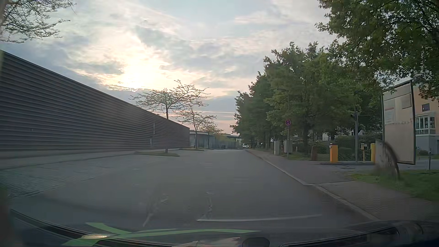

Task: Follow the waypoints while adhering to traffic rules and regulations

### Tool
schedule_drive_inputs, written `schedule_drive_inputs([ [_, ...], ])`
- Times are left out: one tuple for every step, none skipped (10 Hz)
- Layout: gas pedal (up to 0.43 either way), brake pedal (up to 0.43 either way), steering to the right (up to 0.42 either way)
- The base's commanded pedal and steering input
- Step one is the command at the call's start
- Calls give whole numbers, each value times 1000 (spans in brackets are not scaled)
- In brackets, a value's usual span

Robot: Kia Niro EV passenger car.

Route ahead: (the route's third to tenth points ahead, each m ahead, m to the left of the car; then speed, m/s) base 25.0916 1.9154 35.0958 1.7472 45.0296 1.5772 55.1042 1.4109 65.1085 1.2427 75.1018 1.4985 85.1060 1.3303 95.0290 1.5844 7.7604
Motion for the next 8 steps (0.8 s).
schedule_drive_inputs([
  [87, 0, 6],
  [87, 0, 5],
  [87, 0, 3],
  [79, 0, 2],
  [79, 0, 0],
  [79, 0, -1],
  [79, 0, -1],
  [79, 0, -2],
])
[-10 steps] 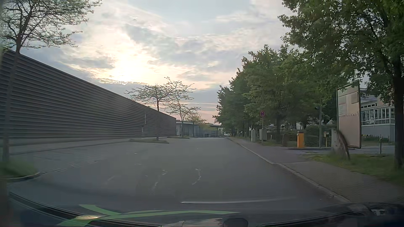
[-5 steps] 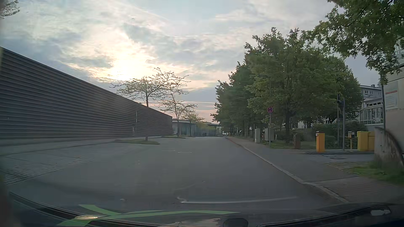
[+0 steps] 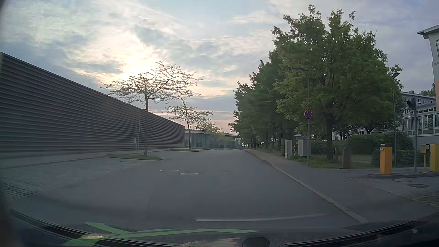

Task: Follow the waypoints while adhering to traffic rules and regulations

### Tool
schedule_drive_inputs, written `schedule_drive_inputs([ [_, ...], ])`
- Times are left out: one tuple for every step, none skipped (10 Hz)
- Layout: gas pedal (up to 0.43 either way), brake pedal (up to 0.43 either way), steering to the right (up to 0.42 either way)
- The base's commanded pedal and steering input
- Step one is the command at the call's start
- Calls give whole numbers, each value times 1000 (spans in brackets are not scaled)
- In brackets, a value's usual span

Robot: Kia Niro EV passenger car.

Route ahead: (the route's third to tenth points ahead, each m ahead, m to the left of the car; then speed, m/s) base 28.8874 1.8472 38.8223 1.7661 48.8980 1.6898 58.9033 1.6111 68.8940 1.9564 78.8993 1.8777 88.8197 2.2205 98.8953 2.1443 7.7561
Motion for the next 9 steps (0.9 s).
schedule_drive_inputs([
  [79, 0, -3],
  [79, 0, -3],
  [79, 0, -3],
  [79, 0, -3],
  [79, 0, -3],
  [79, 0, -3],
  [79, 0, -3],
  [79, 0, 0],
  [79, 0, 1],
])
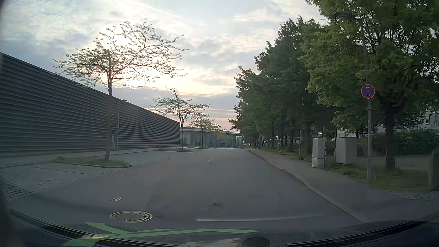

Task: Follow the waypoints while adhering to traffic rules and regulations

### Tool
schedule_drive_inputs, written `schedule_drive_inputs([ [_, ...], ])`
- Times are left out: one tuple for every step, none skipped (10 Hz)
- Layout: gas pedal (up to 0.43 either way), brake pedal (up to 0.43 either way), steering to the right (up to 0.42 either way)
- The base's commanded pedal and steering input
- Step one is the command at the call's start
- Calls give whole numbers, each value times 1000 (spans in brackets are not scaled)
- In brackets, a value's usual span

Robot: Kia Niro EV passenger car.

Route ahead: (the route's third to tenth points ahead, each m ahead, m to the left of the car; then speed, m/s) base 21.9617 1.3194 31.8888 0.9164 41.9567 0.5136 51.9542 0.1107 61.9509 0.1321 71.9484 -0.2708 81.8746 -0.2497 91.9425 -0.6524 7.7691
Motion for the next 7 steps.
schedule_drive_inputs([
  [79, 0, 2],
  [79, 0, 2],
  [79, 0, 1],
  [79, 0, 1],
  [79, 0, 1],
  [79, 0, 1],
  [79, 0, 0],
])
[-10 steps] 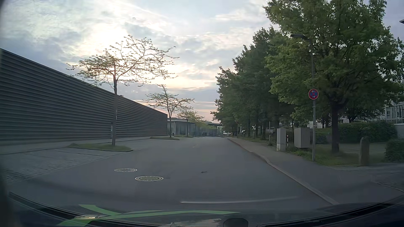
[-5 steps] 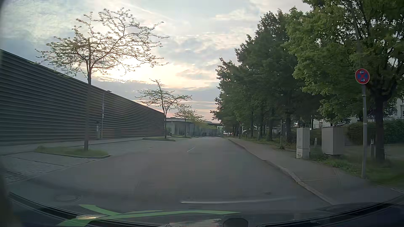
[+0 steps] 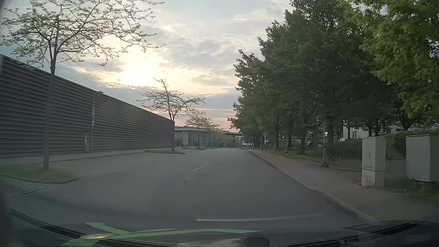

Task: Follow the waypoints while adhering to traffic rules and regulations

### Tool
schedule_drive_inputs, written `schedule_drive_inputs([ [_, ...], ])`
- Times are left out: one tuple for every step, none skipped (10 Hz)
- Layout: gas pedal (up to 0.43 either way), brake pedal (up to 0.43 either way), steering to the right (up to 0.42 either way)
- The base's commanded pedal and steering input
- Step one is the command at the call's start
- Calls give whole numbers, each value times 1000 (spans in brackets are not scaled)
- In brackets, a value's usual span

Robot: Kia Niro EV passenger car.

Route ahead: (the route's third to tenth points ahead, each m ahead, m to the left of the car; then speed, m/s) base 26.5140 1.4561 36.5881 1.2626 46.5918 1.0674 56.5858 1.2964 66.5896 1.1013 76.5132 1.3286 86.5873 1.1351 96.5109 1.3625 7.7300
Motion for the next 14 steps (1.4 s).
schedule_drive_inputs([
  [79, 0, 0],
  [79, 0, 0],
  [79, 0, -1],
  [79, 0, -3],
  [79, 0, -3],
  [79, 0, -3],
  [79, 0, -4],
  [79, 0, -3],
  [79, 0, -4],
  [79, 0, -3],
  [79, 0, -3],
  [79, 0, -2],
  [79, 0, -2],
  [79, 0, -2],
])
